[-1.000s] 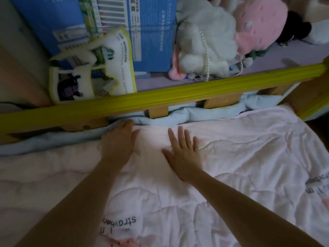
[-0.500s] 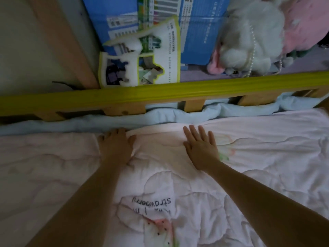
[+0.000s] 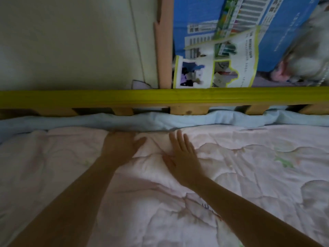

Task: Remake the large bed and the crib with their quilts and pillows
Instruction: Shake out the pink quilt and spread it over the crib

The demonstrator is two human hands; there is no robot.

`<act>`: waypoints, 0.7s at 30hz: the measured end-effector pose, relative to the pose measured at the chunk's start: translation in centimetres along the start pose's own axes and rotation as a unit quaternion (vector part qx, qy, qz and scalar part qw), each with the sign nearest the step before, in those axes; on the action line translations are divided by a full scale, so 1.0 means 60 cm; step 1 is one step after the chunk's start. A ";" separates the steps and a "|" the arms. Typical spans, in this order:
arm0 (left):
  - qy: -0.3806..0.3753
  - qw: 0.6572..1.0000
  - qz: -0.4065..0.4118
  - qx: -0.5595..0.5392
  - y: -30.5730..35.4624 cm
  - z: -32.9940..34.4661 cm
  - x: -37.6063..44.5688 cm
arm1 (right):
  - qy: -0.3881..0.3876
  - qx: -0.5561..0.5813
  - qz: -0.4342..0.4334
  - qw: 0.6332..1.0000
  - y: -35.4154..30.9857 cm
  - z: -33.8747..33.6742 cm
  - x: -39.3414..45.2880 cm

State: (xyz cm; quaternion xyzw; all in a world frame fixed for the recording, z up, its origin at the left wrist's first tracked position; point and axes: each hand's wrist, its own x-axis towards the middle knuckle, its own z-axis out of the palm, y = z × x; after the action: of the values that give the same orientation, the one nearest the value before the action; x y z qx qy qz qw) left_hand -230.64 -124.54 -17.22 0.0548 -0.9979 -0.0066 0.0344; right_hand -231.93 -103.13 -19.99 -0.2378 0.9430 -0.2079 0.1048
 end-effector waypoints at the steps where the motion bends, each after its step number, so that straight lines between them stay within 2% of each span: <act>1: 0.049 0.999 -0.008 -0.001 -0.020 -0.002 0.001 | 0.004 -0.018 -0.010 1.000 -0.012 0.008 0.005; 3: 0.124 0.991 -0.032 0.028 -0.042 -0.014 0.012 | 0.007 -0.049 -0.027 0.998 -0.030 0.016 0.018; 5: 0.149 0.984 -0.076 0.054 -0.065 -0.001 0.025 | -0.011 -0.096 -0.041 0.994 -0.040 0.033 0.043; 7: 0.113 0.985 -0.126 0.034 -0.075 0.026 0.029 | -0.042 -0.146 -0.025 0.988 -0.031 0.049 0.063; 9: 0.077 0.991 -0.111 -0.015 -0.092 0.049 0.018 | -0.061 -0.170 0.000 0.984 -0.030 0.058 0.075; 11: 0.111 0.984 -0.094 -0.100 -0.123 0.048 -0.010 | -0.068 -0.180 0.024 0.981 -0.049 0.049 0.075; 12: 0.147 0.972 -0.133 -0.122 -0.145 0.044 -0.031 | -0.047 -0.183 0.038 0.981 -0.065 0.041 0.073; 14: 0.181 0.924 -0.315 -0.122 -0.201 0.035 -0.084 | 0.025 -0.172 0.027 0.984 -0.115 0.028 0.083; 15: 0.154 0.885 -0.420 -0.128 -0.232 0.030 -0.119 | 0.053 -0.146 -0.005 0.988 -0.150 0.030 0.093; 16: 0.109 0.852 -0.492 -0.144 -0.247 0.032 -0.143 | 0.067 -0.112 -0.042 0.991 -0.173 0.034 0.104; 17: 0.068 0.830 -0.530 -0.162 -0.258 0.028 -0.164 | 0.057 -0.074 -0.085 0.992 -0.206 0.040 0.116; 18: 0.052 0.822 -0.540 -0.172 -0.275 0.021 -0.185 | 0.034 -0.048 -0.129 0.990 -0.253 0.051 0.129; 20: 0.063 0.817 -0.544 -0.181 -0.280 0.018 -0.196 | -0.018 -0.055 -0.166 0.984 -0.308 0.077 0.145; 21: 0.082 0.800 -0.565 -0.182 -0.287 0.021 -0.198 | -0.021 -0.081 -0.168 0.982 -0.329 0.092 0.152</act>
State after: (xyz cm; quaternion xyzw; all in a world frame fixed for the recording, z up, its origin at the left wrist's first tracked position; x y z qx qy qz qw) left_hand -217.04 -140.35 -19.59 0.6023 -0.7637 -0.2015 0.1156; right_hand -230.21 -125.32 -17.11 -0.4047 0.9011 -0.1400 0.0685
